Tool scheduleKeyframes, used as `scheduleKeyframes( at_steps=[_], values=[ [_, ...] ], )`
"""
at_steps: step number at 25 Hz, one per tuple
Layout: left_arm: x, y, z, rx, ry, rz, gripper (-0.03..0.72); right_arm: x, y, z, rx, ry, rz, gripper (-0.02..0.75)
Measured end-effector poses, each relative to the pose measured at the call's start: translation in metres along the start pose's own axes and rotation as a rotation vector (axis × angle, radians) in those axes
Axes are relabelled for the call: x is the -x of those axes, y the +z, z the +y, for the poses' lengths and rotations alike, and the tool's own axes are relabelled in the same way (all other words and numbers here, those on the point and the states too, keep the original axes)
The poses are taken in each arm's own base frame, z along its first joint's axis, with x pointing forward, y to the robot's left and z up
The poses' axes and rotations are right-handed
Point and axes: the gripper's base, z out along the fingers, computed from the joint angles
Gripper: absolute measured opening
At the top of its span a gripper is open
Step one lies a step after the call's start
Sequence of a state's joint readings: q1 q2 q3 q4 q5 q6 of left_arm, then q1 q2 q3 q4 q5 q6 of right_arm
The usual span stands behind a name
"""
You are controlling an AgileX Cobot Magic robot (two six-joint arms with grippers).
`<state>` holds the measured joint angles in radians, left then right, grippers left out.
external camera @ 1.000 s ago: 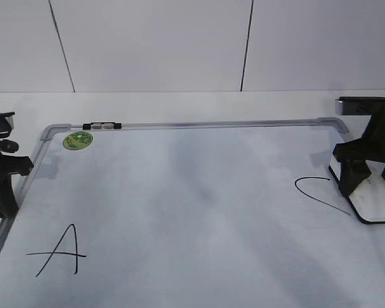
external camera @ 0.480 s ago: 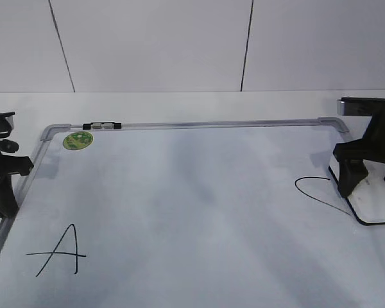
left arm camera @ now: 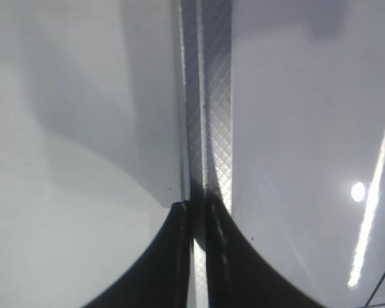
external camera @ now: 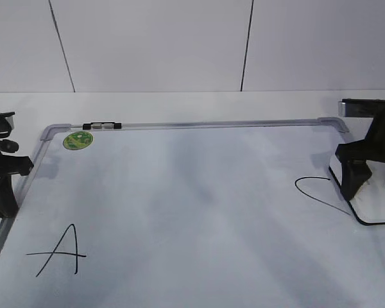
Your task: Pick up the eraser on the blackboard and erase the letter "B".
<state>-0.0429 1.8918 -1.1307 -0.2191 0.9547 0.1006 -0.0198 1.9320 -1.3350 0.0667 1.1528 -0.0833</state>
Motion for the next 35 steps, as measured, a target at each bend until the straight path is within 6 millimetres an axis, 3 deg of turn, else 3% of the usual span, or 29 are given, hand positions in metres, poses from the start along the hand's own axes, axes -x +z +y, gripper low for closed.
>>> scheduleKeyframes(
  at_steps=[5,18,25,35],
  values=[
    [0.0,0.0,0.0,0.0,0.0,0.0,0.016,-0.004,-0.009,0.001,0.0,-0.002,-0.008,0.61],
    [0.0,0.0,0.0,-0.001,-0.001,0.0,0.016,-0.017,-0.067,0.008,0.02,-0.005,-0.153,0.596],
    [0.0,0.0,0.0,-0.003,-0.002,0.0,0.026,-0.026,-0.086,0.012,0.044,-0.001,-0.206,0.594],
    [0.0,0.0,0.001,0.008,0.016,0.001,0.164,-0.032,-0.097,0.014,0.062,0.001,-0.239,0.594]
  ],
)
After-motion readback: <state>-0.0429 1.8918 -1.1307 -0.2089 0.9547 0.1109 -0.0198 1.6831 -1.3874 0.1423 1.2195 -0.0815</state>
